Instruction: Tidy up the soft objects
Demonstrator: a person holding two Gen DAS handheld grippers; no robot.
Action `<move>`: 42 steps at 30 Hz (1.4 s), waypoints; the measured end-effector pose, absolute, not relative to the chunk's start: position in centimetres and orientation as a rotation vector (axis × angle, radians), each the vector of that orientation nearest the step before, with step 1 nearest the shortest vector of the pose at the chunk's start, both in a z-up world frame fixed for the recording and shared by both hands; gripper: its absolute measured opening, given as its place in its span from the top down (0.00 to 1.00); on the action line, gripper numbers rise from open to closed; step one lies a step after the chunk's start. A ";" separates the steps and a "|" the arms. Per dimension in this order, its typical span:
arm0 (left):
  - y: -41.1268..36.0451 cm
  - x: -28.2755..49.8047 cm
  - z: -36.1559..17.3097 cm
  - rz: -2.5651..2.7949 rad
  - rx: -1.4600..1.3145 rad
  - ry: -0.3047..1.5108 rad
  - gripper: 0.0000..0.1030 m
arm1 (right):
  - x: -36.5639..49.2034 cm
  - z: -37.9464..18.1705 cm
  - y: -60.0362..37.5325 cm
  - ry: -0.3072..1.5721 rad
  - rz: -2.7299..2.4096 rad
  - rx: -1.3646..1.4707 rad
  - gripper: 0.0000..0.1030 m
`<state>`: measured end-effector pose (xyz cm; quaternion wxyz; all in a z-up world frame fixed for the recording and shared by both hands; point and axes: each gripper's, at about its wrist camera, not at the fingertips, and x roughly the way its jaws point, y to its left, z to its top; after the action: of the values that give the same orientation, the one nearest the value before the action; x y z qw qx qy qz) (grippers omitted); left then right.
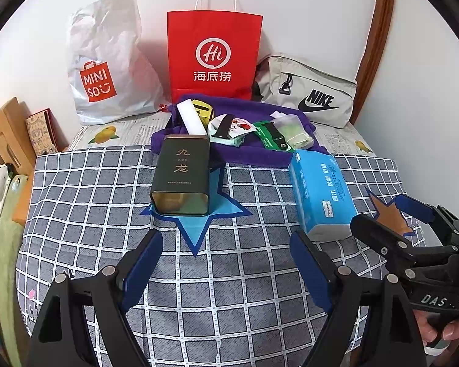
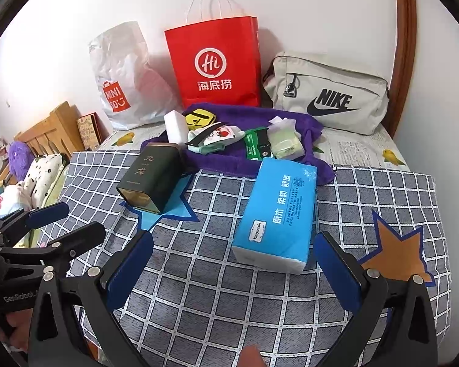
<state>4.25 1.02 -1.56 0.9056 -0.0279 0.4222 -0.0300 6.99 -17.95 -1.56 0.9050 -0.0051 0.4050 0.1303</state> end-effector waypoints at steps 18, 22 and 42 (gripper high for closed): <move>1.2 4.0 -1.3 -0.056 -0.057 0.870 0.18 | 6.8 -1.3 -17.5 0.833 0.286 -0.013 0.00; 1.2 4.0 -1.3 -0.059 -0.057 0.870 0.18 | 6.7 -1.3 -17.5 0.831 0.286 -0.013 0.00; 1.2 3.9 -1.3 -0.056 -0.061 0.870 0.18 | 6.7 -1.2 -17.6 0.829 0.287 -0.013 0.00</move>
<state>3.89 1.16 -1.28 0.9060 -0.0297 0.4213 -0.0270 6.67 -17.56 -1.22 0.9053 -0.0063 0.4014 0.1389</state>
